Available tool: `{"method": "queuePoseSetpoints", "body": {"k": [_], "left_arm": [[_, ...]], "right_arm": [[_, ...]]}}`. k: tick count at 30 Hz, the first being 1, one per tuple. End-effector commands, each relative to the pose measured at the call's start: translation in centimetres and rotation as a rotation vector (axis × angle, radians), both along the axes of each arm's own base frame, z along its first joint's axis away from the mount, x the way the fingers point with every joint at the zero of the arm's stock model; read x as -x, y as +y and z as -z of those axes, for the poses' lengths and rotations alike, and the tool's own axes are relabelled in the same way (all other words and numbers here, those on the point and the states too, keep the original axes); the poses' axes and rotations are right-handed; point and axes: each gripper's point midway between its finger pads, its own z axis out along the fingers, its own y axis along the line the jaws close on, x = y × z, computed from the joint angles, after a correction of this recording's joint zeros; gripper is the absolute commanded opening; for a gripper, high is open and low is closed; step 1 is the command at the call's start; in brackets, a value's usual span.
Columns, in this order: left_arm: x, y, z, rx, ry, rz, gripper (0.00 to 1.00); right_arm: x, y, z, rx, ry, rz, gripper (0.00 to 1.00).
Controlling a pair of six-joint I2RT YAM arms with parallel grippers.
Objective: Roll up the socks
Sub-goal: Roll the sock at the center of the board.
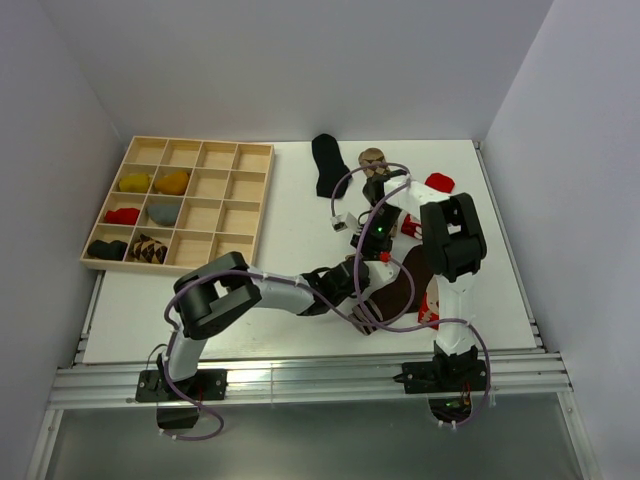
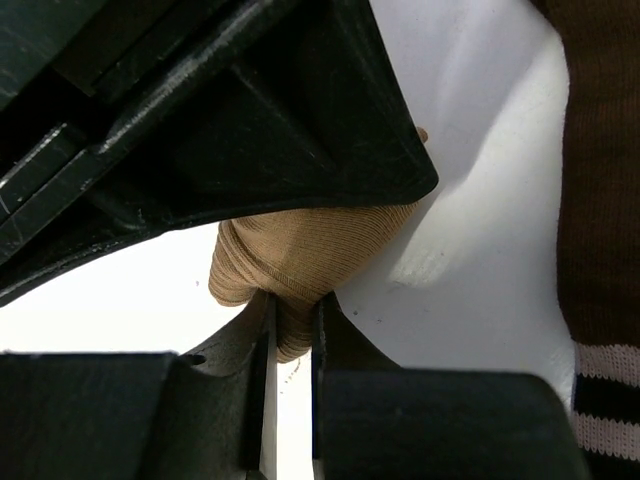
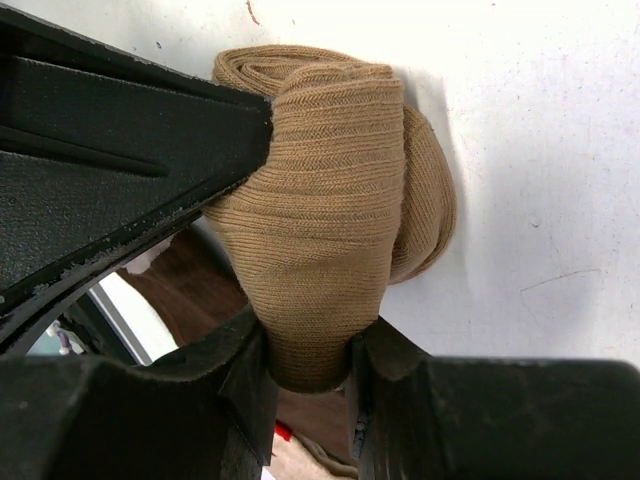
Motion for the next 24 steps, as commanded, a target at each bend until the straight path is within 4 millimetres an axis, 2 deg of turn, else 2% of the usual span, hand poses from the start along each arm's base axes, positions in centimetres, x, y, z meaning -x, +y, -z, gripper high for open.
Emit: {"method": "queuePoseSetpoints", "body": {"k": [1, 4, 5, 6, 9, 12, 15, 19, 24], "left_arm": [[3.5, -1.7, 4.1, 0.016, 0.214, 0.111, 0.0], [3.6, -1.4, 4.1, 0.018, 0.238, 0.103, 0.0], [3.6, -1.2, 4.0, 0.024, 0.242, 0.095, 0.0], [3.6, -0.9, 4.1, 0.026, 0.252, 0.085, 0.0], [3.1, -0.1, 3.8, 0.06, 0.285, 0.045, 0.0], [2.4, 0.9, 3.4, 0.096, 0.313, -0.007, 0.0], [1.9, 1.7, 3.1, 0.141, 0.352, -0.052, 0.0], [1.5, 2.4, 2.0, 0.209, 0.387, -0.09, 0.0], [0.7, 3.3, 0.7, 0.242, 0.381, -0.147, 0.0]], "right_arm": [[1.7, 1.9, -0.5, -0.076, 0.08, -0.013, 0.23], [1.1, 2.2, -1.1, -0.103, 0.067, 0.017, 0.29], [0.7, 2.2, -1.3, -0.111, 0.06, 0.036, 0.35], [0.3, 2.4, -1.9, -0.136, 0.047, 0.056, 0.45], [-1.7, 2.0, -3.7, -0.182, -0.013, 0.138, 0.56], [-3.7, 1.8, -6.3, -0.246, -0.059, 0.228, 0.61], [-4.4, 0.9, -8.2, -0.277, -0.077, 0.292, 0.63], [-5.2, -0.2, -9.9, -0.304, -0.123, 0.361, 0.63], [-7.3, -1.6, -12.3, -0.339, -0.208, 0.472, 0.63]]}}
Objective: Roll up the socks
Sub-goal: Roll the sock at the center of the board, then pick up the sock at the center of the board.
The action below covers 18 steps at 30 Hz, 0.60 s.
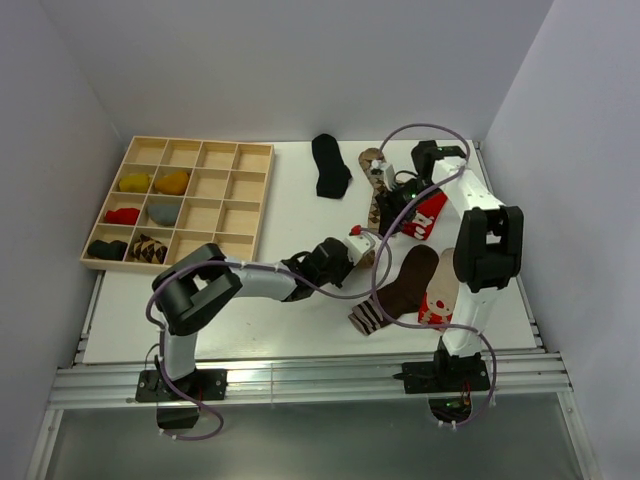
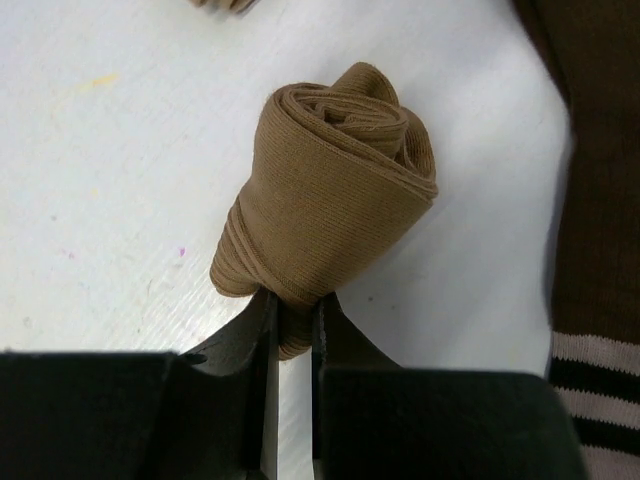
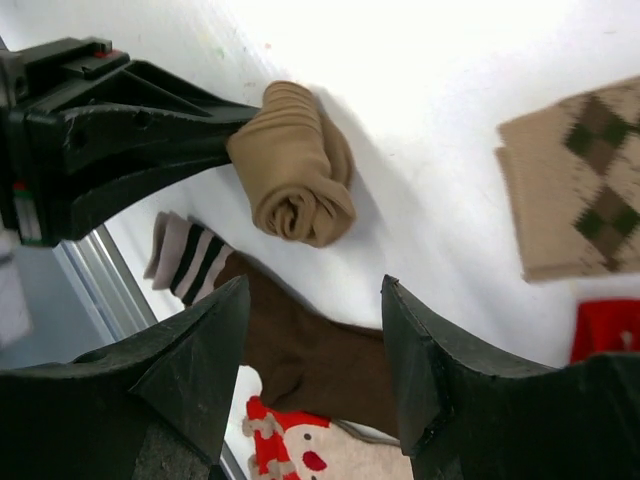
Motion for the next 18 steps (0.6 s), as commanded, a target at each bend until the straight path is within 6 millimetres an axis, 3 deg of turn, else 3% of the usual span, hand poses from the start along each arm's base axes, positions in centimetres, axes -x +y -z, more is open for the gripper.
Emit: {"method": "queuePoseSetpoints", "body": {"k": [1, 5, 9, 18], "left_arm": [[1.4, 2.1, 1.0, -0.022, 0.115, -0.043, 0.0], [0.4, 2.9, -1.1, 0.014, 0.084, -0.111, 0.0], [-0.8, 4.4, -3.9, 0.053, 0.053, -0.205, 0.0], [-3.0, 8.7, -10.3, 0.111, -0.012, -0.37, 0.0]], "right_arm": [[-2.0, -0.3, -3.7, -0.061, -0.099, 0.086, 0.63], [-2.6, -1.3, -4.7, -0.051, -0.161, 0.128, 0.62], [-2.4, -2.1, -4.5, -0.011, -0.201, 0.155, 0.62], [-2.3, -2.3, -4.6, -0.013, -0.217, 0.158, 0.61]]}}
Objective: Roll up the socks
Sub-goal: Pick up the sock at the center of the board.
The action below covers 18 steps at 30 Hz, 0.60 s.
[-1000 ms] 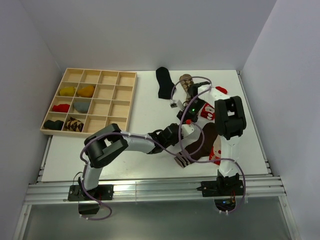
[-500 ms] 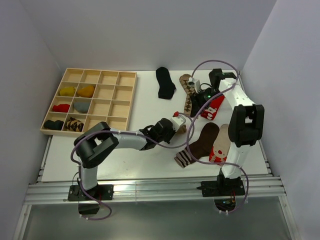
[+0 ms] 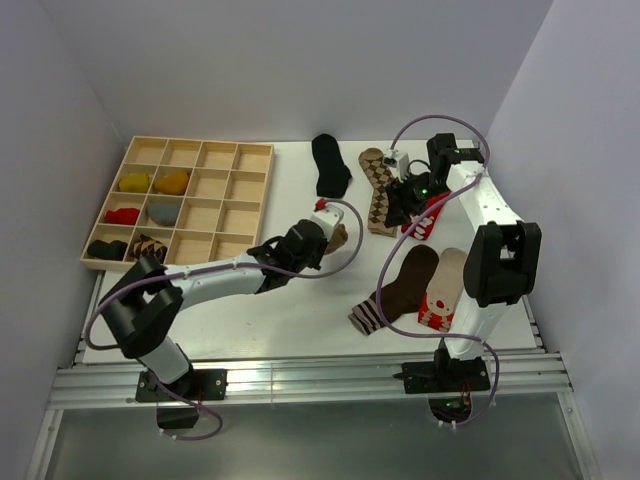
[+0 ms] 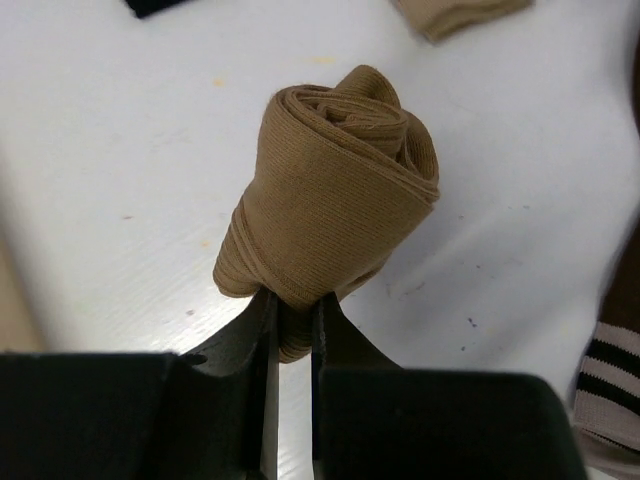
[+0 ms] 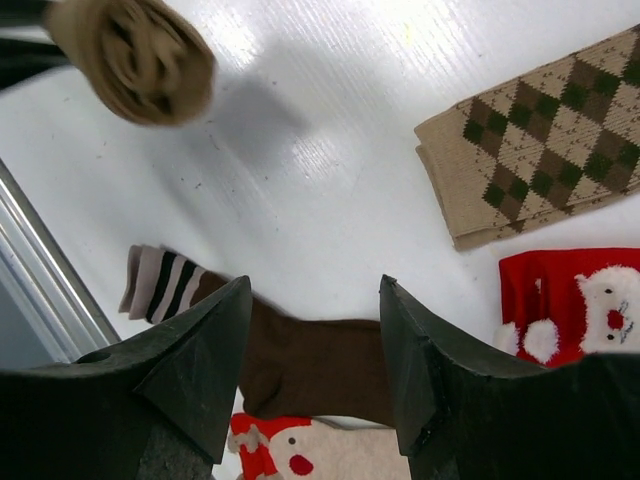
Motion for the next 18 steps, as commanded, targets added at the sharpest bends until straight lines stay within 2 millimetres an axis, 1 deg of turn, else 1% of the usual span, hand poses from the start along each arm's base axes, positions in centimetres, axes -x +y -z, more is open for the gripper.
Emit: {"method": "queuePoseSetpoints", "body": {"k": [1, 2, 3, 4, 5, 6, 7, 9, 10, 11, 13, 14, 16, 17, 18], "left_arm": [[-1.2, 2.2, -4.6, 0.053, -0.057, -0.11, 0.0], [-1.9, 3.2, -5.3, 0.042, -0.077, -0.156, 0.0], [-2.3, 3.8, -5.9, 0.042, -0.088, -0.182, 0.0], [-2.2, 4.8, -6.6, 0.027, -0.089, -0.206, 0.0], [-2.9, 6.0, -7.2, 0.023, -0.1, -0.249, 0.0], [-3.3, 7.6, -8.5, 0.017, -0.136, -0.318, 0.0], [-3.5, 8.6, -9.0, 0.005, -0.141, -0.351, 0.0], [-4.5, 11.9, -10.4, -0.007, -0.175, -0.477, 0.0], [-4.7, 13.3, -11.5, -0.004, -0.197, -0.526, 0.0], [-5.1, 15.5, -11.7, -0.028, -0.201, -0.589, 0.0], [-5.5, 18.0, -12.8, -0.046, -0.231, -0.677, 0.0], [-6.0, 19.9, -13.2, -0.054, -0.242, -0.731, 0.0], [-6.6, 22.0, -13.4, -0.063, -0.251, -0.797, 0.0], [-7.3, 24.2, -13.6, -0.071, -0.26, -0.862, 0.0], [-8.0, 25.1, -13.5, -0.077, -0.267, -0.895, 0.0]], "right_arm": [[-0.3, -0.3, -1.0, 0.003, -0.049, 0.017, 0.61], [-0.5, -0.3, -1.1, 0.003, -0.056, 0.02, 0.61], [-0.5, -0.3, -1.1, 0.004, -0.058, 0.021, 0.61], [-0.6, -0.5, -1.1, 0.011, -0.06, 0.026, 0.61], [-0.6, -0.5, -1.4, 0.014, -0.067, 0.028, 0.61], [-0.6, -0.5, -1.5, 0.013, -0.071, 0.029, 0.61], [-0.7, -0.6, -1.6, 0.016, -0.077, 0.033, 0.61], [-0.9, -0.8, -1.9, 0.026, -0.09, 0.053, 0.61], [-1.2, -0.9, -2.1, 0.027, -0.104, 0.059, 0.61], [-1.4, -0.9, -2.4, 0.028, -0.119, 0.068, 0.61], [-2.0, -1.1, -2.8, 0.032, -0.136, 0.106, 0.61], [-2.0, -1.0, -3.2, 0.028, -0.152, 0.109, 0.61], [-2.4, -1.0, -3.7, 0.022, -0.172, 0.129, 0.61], [-2.5, -1.0, -4.0, 0.019, -0.181, 0.131, 0.61], [-2.6, -0.9, -4.3, 0.015, -0.186, 0.131, 0.61]]}}
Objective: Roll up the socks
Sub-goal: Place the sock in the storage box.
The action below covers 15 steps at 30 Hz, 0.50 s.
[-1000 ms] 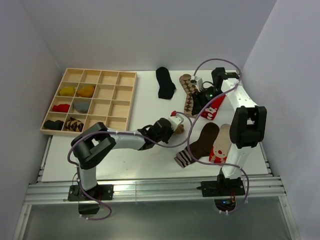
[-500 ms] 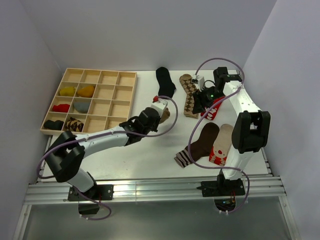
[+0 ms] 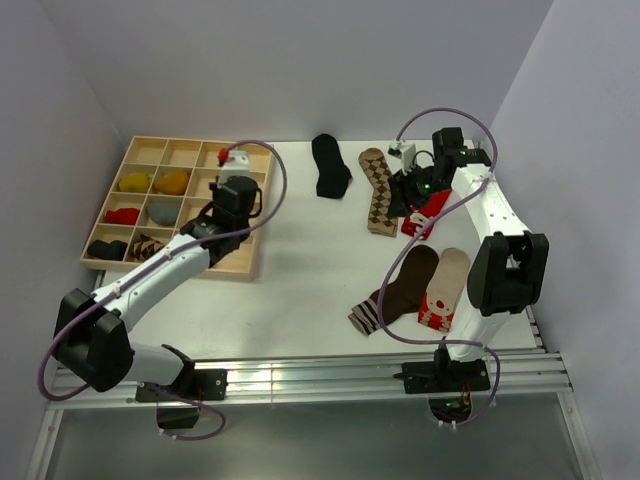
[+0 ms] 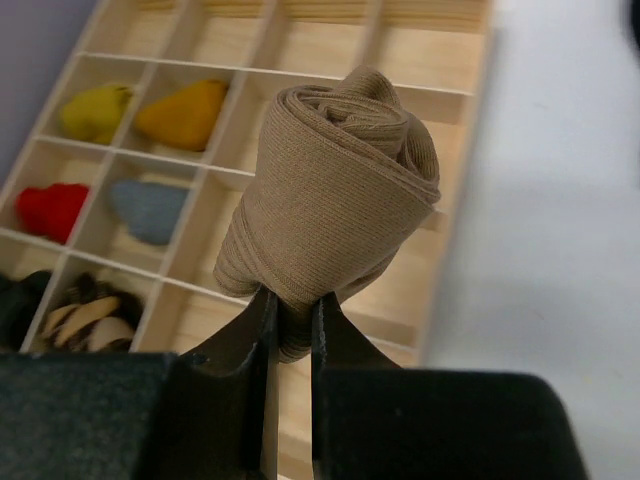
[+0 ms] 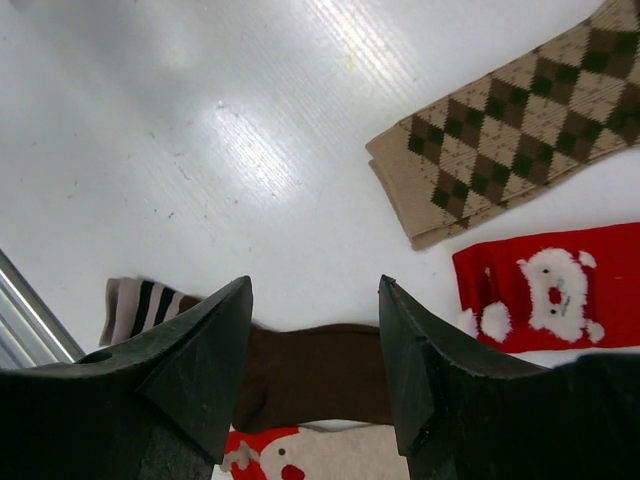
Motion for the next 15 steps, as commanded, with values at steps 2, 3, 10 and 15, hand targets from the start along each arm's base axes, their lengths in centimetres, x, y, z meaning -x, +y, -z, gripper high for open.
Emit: {"method": "queuePoseSetpoints", "body": {"k": [2, 3, 10, 15], "left_arm": [[-2.4, 7.5, -2.4, -0.034, -0.075, -0.282, 0.0], [-3.1, 8.5, -2.7, -0.055, -0.087, -0.31, 0.0], [-9.8, 13.2, -1.3, -0.15, -0.067, -0.437, 0.0], [-14.2, 14.1, 0.4, -0.192, -0.04, -0.472, 0.0]], "right_arm": [[-1.2, 0.0, -3.1, -0.02, -0.107, 0.041, 0.61], [-1.4, -0.1, -3.3, -0.02, -0.112, 0.044, 0.61], [-1.7, -0.7, -4.2, 0.012, -0.158, 0.071, 0.61], [-1.8, -0.9, -4.5, 0.023, -0.171, 0.087, 0.61]]}}
